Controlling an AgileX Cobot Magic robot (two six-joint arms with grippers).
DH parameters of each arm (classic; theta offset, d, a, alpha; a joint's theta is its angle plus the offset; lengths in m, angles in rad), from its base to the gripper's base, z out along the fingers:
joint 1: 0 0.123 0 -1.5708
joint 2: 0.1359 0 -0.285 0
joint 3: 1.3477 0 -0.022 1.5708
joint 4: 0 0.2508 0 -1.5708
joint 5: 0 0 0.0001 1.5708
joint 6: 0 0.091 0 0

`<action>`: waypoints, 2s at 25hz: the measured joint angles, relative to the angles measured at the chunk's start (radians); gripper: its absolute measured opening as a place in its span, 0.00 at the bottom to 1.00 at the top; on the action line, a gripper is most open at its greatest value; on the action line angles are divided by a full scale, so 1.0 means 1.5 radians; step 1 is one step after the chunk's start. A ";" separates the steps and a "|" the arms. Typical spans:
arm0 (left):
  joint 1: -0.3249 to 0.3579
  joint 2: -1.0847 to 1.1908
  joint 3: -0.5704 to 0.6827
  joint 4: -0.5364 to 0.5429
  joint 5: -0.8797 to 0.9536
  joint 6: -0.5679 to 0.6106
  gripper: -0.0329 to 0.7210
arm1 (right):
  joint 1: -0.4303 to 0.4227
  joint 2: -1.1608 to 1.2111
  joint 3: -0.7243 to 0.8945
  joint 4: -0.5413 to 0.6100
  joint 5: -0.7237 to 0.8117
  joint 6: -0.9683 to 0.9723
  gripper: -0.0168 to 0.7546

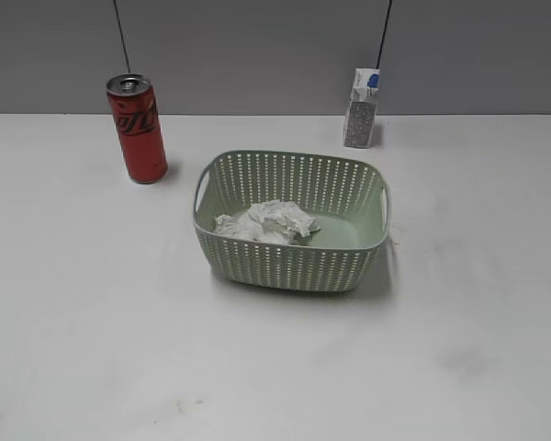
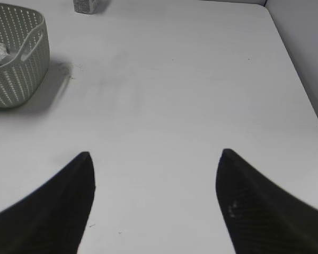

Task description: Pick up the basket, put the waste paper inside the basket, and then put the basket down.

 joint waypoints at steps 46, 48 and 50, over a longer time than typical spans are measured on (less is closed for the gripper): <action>-0.026 0.000 0.000 0.000 -0.002 -0.001 0.49 | 0.000 0.000 0.000 0.000 0.000 0.000 0.72; -0.026 0.000 0.000 0.000 -0.002 -0.001 0.47 | 0.000 0.000 0.000 0.000 0.000 0.001 0.72; -0.026 0.000 0.000 0.000 -0.002 -0.001 0.45 | 0.000 0.000 0.000 0.000 0.000 0.001 0.72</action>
